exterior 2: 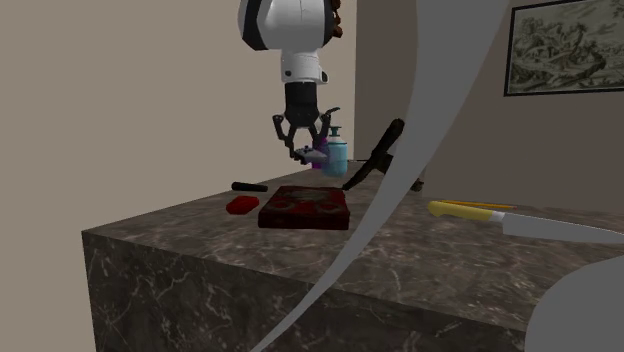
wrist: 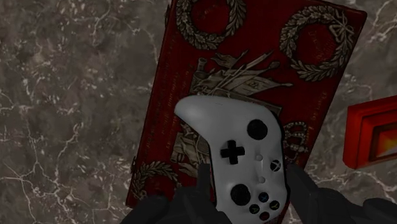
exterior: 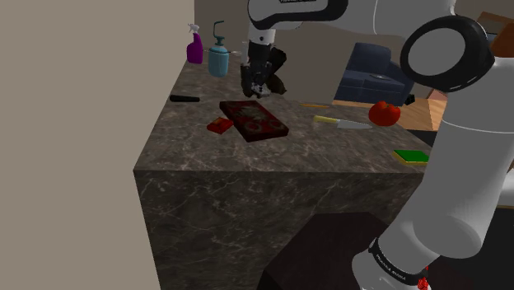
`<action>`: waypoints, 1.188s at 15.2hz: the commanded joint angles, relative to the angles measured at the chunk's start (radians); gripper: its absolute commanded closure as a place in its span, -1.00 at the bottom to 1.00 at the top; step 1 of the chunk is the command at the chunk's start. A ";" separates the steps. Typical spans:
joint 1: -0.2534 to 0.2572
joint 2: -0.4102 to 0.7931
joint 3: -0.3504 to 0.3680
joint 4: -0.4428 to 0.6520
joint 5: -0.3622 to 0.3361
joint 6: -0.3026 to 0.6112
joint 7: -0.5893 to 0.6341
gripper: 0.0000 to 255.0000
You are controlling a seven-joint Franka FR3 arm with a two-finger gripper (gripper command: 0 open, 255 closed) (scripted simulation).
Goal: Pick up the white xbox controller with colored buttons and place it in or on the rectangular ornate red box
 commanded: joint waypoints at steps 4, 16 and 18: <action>-0.001 0.009 0.000 -0.056 0.000 0.065 0.000 1.00; -0.001 0.021 0.000 -0.160 0.000 0.182 0.004 1.00; -0.001 0.021 0.000 -0.160 0.000 0.182 0.004 1.00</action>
